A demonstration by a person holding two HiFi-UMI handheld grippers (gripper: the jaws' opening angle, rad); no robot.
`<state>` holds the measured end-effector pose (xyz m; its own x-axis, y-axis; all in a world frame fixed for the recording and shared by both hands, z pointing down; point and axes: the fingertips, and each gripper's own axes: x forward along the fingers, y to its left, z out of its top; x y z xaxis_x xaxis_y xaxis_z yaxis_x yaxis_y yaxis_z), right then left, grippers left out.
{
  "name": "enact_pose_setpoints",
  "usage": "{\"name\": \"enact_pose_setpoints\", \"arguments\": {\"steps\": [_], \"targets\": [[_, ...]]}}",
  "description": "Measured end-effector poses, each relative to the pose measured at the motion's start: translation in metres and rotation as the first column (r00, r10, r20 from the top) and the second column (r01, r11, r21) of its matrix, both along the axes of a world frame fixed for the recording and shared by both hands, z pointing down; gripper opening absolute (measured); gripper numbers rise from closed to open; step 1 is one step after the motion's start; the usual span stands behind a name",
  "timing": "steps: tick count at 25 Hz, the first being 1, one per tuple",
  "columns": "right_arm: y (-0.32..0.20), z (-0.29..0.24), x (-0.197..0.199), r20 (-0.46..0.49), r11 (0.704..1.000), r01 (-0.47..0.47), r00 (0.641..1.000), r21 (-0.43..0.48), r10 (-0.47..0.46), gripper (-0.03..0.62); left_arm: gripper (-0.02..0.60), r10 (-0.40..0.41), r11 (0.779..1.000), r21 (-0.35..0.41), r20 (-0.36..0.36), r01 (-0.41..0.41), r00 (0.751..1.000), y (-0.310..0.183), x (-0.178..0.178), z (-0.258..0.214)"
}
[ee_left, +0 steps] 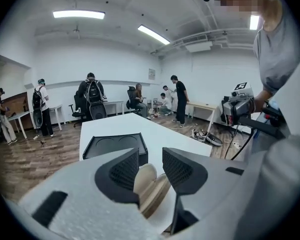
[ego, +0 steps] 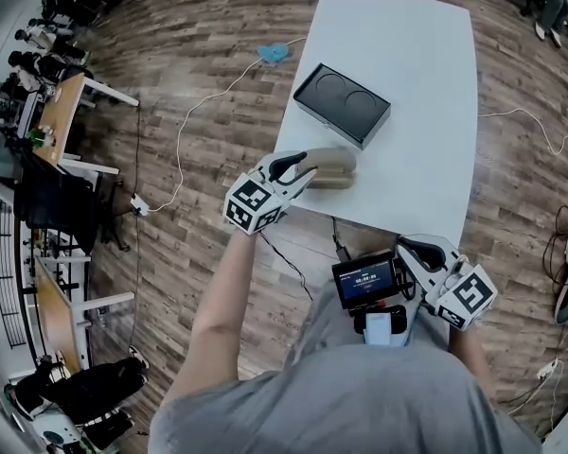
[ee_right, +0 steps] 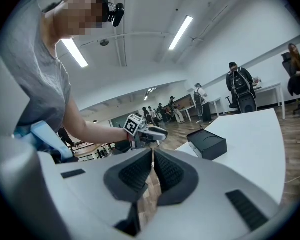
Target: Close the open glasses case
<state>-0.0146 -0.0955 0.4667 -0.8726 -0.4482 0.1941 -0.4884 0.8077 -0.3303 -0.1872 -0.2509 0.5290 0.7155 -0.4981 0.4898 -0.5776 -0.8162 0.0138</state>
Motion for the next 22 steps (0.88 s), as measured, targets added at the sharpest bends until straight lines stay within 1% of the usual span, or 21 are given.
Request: {"name": "enact_pose_setpoints", "arguments": {"steps": [8, 12, 15, 18, 22], "targets": [[0.001, 0.003, -0.001, -0.010, 1.000, -0.019, 1.000, -0.013, 0.019, 0.034, 0.152, 0.047, 0.999, -0.009, 0.065, -0.047, 0.997, -0.009, -0.001, 0.014], [0.001, 0.004, -0.001, -0.009, 1.000, -0.022, 1.000, -0.017, 0.022, 0.032, 0.143, 0.068, 0.998, -0.011, 0.113, -0.067, 0.991, -0.013, -0.001, 0.024], [0.000, 0.006, 0.000, -0.012, 0.999, -0.025, 1.000, -0.021, 0.024, 0.034, 0.126, 0.091, 0.996, -0.018, 0.167, -0.089, 0.982, -0.017, -0.002, 0.036], [0.000, 0.007, 0.001, -0.019, 0.999, -0.030, 0.999, -0.026, 0.029, 0.032, 0.101, 0.121, 0.993, -0.025, 0.228, -0.119, 0.966, -0.019, -0.003, 0.048], [-0.002, 0.010, 0.002, -0.024, 0.999, -0.034, 0.999, -0.034, 0.033, 0.034, 0.098, 0.149, 0.989, -0.043, 0.271, -0.142, 0.951, -0.024, -0.003, 0.062]]}}
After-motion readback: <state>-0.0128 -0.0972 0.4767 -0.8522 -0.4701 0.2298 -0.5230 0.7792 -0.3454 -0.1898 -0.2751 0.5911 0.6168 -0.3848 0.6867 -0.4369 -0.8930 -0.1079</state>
